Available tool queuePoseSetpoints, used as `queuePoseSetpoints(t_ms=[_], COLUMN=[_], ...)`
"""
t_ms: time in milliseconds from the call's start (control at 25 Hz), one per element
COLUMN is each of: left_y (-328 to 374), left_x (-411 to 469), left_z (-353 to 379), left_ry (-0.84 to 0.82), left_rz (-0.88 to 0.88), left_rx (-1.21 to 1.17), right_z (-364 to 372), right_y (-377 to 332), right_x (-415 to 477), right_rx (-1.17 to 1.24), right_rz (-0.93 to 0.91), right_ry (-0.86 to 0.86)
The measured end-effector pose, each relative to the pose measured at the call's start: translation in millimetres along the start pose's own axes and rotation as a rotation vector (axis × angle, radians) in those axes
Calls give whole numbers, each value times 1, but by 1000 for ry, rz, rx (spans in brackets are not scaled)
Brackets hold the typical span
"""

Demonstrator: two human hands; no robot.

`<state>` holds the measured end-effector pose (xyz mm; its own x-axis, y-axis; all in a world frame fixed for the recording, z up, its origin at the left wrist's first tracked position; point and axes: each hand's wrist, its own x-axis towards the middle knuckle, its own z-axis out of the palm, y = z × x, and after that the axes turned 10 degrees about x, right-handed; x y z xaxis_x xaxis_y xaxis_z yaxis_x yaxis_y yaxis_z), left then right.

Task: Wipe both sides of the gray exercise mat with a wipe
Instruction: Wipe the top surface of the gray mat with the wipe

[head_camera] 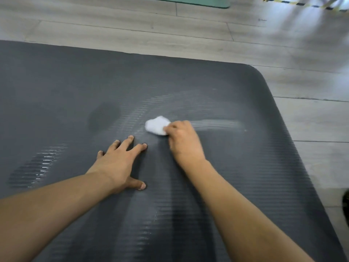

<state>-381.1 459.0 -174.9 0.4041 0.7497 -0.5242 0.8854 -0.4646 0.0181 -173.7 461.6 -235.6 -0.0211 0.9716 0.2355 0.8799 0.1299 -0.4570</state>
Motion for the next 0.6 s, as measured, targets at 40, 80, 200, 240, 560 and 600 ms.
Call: queuePoseSetpoints(t_ms=[40, 80, 200, 240, 560, 600], left_y=[-1, -2, -3, -3, -1, -2], left_x=[1, 1, 2, 2, 4, 4], left_z=[2, 4, 6, 7, 6, 7], left_ry=[9, 14, -7, -12, -5, 11], left_rz=[1, 2, -8, -8, -12, -7], left_rx=[5, 9, -16, -19, -36, -30], right_z=[11, 9, -37, -62, -1, 13], right_y=[-14, -9, 61, 91, -1, -27], right_x=[4, 13, 32, 32, 21, 7], right_rx=[8, -3, -122, -205, 14, 30], right_rz=[-180, -279, 87, 334, 95, -58], right_ry=[-110, -156, 42, 97, 44, -56])
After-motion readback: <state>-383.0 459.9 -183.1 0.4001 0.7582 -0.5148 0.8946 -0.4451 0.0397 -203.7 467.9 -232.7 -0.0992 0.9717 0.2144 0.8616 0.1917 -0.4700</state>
